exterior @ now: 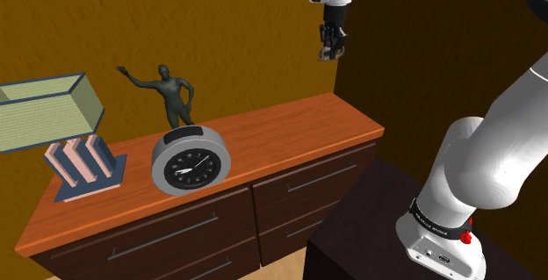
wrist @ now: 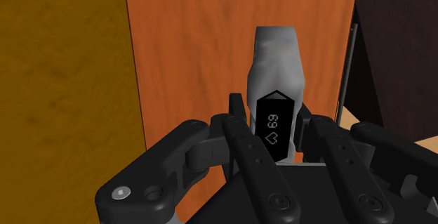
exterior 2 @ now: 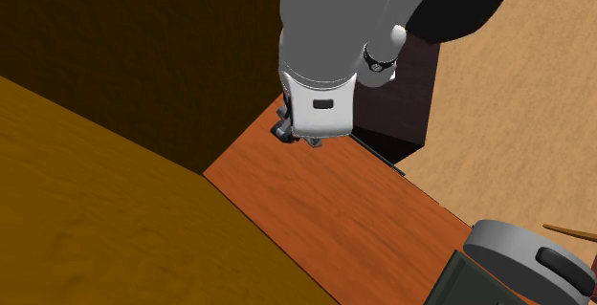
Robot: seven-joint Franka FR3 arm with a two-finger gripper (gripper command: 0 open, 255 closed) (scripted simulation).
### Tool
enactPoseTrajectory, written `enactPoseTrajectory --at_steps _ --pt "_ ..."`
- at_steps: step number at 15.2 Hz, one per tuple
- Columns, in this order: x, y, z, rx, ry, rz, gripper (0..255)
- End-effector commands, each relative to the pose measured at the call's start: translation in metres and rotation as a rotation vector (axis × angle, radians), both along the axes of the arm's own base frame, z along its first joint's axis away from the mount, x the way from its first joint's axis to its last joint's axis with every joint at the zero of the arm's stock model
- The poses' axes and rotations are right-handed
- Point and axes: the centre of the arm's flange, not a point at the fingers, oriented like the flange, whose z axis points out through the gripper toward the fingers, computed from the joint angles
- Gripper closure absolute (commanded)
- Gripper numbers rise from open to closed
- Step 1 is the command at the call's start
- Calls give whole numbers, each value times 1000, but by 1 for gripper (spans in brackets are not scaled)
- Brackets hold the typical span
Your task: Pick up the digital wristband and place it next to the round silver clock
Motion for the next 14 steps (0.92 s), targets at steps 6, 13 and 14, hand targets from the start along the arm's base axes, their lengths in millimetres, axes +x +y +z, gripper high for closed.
enactPoseTrajectory --at_steps 6,13,14 --pt "19 92 1 0 0 -1 255" --pt "37 182 1 0 0 -1 255" --pt "40 195 1 0 0 -1 255"
